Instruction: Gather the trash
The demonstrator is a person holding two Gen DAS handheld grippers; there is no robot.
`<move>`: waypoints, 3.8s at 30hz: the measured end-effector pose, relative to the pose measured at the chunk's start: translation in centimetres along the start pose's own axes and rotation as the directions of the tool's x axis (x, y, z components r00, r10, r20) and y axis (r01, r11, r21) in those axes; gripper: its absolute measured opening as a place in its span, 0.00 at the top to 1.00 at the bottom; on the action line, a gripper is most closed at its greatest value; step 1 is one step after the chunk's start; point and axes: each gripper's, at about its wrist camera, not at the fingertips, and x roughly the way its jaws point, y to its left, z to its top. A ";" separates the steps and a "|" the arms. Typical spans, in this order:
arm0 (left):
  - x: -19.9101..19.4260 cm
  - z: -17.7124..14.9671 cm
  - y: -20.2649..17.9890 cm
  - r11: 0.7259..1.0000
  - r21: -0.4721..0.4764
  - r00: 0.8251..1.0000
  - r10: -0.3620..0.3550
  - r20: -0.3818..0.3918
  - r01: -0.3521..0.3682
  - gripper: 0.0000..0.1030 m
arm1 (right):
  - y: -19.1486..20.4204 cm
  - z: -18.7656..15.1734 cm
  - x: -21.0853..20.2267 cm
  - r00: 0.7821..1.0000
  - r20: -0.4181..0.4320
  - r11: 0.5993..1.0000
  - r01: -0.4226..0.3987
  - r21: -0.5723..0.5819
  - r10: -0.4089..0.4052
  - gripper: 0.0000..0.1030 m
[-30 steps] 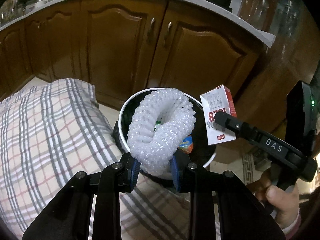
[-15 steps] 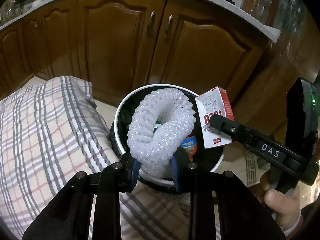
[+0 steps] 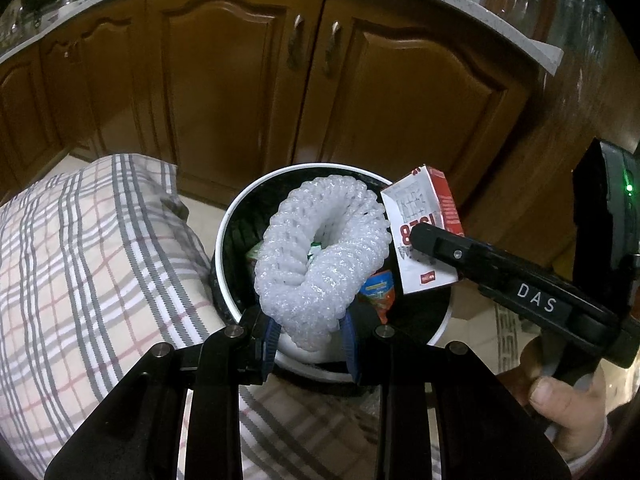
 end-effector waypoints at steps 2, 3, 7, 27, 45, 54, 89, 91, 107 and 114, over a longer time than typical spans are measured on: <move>0.0 0.0 -0.1 1.000 0.002 1.000 0.000 -0.001 0.000 0.75 | 0.0 0.0 0.1 1.000 -0.002 1.000 0.000 -0.004 0.000 0.70; 0.1 0.0 -0.1 1.000 0.002 1.000 0.001 -0.002 -0.001 0.75 | 0.0 0.0 0.1 1.000 -0.002 1.000 0.000 -0.003 0.000 0.70; 0.2 0.0 -0.1 1.000 0.000 1.000 0.004 -0.003 -0.004 0.75 | -0.3 0.0 0.1 1.000 0.000 1.000 0.000 0.006 0.000 0.69; -4.8 -1.8 1.7 0.997 -0.070 0.995 0.050 0.089 -0.043 0.21 | -0.5 -1.7 -4.0 0.994 0.094 0.994 -0.066 0.086 0.058 0.15; -16.3 -10.6 4.2 0.974 -0.150 0.925 0.210 0.317 -0.170 0.00 | 7.8 -8.9 -10.2 0.977 0.215 0.992 0.029 -0.121 -0.002 0.01; -20.8 -14.2 2.7 0.947 -0.120 0.806 0.318 0.498 -0.299 0.00 | 10.4 -11.6 -14.4 0.899 0.438 0.968 0.126 -0.218 -0.018 0.00; -21.2 -18.0 2.7 0.914 -0.140 0.799 0.401 0.449 -0.380 0.00 | 11.4 -15.6 -14.3 0.888 0.460 0.952 0.163 -0.260 -0.026 0.00; -21.2 -18.0 2.7 0.913 -0.141 0.798 0.404 0.448 -0.383 0.00 | 11.4 -15.6 -14.4 0.888 0.460 0.952 0.162 -0.260 -0.025 0.00; -21.6 -18.1 2.6 0.917 -0.143 0.800 0.395 0.452 -0.372 0.00 | 11.7 -15.6 -14.3 0.890 0.457 0.952 0.151 -0.267 -0.013 0.00; -21.7 -18.0 2.4 0.917 -0.143 0.798 0.394 0.455 -0.372 0.00 | 11.7 -15.7 -14.5 0.890 0.456 0.955 0.143 -0.261 -0.009 0.00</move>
